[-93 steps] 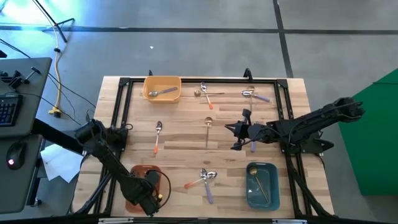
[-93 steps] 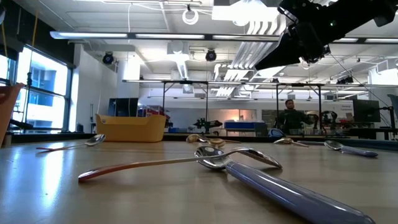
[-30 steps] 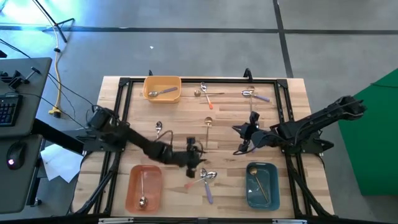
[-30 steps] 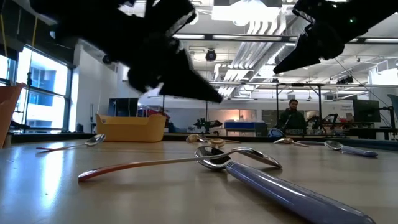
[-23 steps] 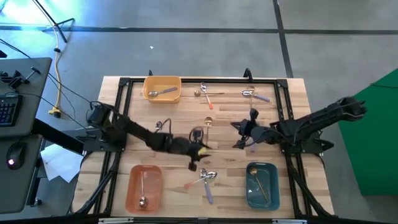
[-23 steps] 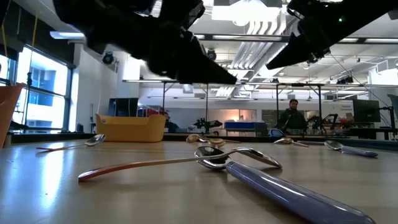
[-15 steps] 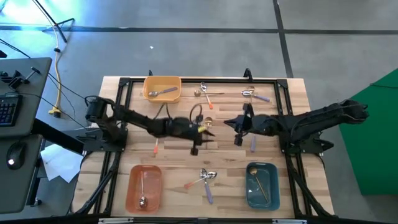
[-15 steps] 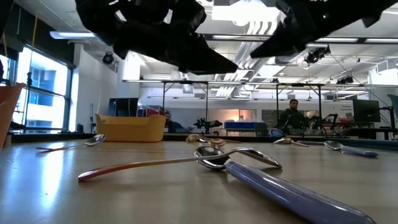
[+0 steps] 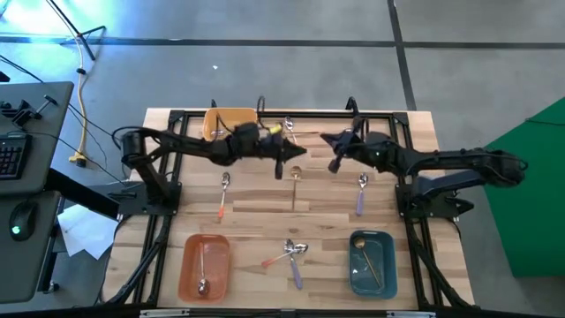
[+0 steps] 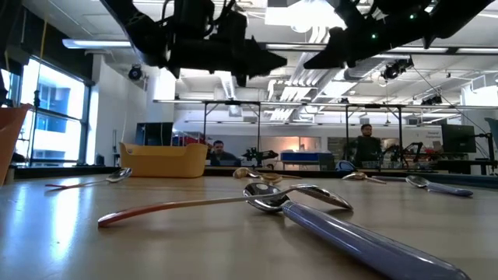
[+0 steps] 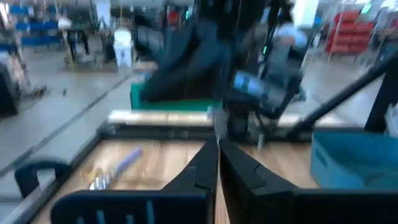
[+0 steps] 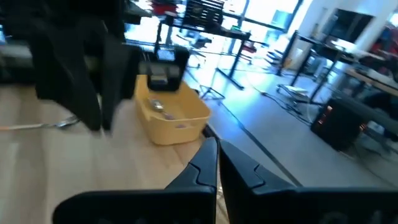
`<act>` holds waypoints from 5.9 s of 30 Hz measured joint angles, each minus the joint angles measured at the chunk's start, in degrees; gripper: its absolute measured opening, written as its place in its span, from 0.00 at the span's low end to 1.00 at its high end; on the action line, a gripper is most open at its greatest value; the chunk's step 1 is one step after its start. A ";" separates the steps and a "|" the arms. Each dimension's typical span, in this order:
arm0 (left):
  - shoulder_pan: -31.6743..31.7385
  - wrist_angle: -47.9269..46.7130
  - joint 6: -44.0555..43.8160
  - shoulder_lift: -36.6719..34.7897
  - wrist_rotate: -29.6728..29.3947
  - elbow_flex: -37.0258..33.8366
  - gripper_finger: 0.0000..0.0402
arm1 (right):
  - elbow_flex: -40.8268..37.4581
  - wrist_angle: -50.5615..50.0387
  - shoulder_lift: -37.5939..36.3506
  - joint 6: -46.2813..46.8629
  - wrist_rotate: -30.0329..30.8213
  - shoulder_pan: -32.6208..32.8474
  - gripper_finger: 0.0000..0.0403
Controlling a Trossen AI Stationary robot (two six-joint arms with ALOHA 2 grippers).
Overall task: Sort silverware by color (type)
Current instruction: Put the purple spoon into the yellow bin
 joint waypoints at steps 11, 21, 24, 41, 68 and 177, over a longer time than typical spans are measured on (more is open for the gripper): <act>5.98 0.70 -0.64 -6.38 4.93 -2.94 0.00 | 0.00 2.94 0.54 8.14 -6.63 -7.65 0.00; 9.05 3.19 5.01 -9.27 4.63 -12.27 0.00 | 0.31 -3.86 0.92 7.09 -11.58 -13.43 0.00; 10.34 3.00 5.03 -9.20 4.77 -14.18 0.00 | 3.17 -13.22 1.83 8.42 -12.55 -17.10 0.00; 12.40 9.45 2.92 -9.81 5.40 -17.57 0.00 | 27.74 -68.59 21.91 -3.28 -13.25 -39.85 0.25; 16.18 20.65 -0.04 -9.75 8.95 -21.68 0.00 | 28.14 -66.60 34.60 -16.29 -17.12 -46.06 0.29; 17.89 22.47 -0.51 -9.79 8.44 -27.43 0.00 | 34.92 -86.06 34.18 25.30 -17.82 -45.24 0.06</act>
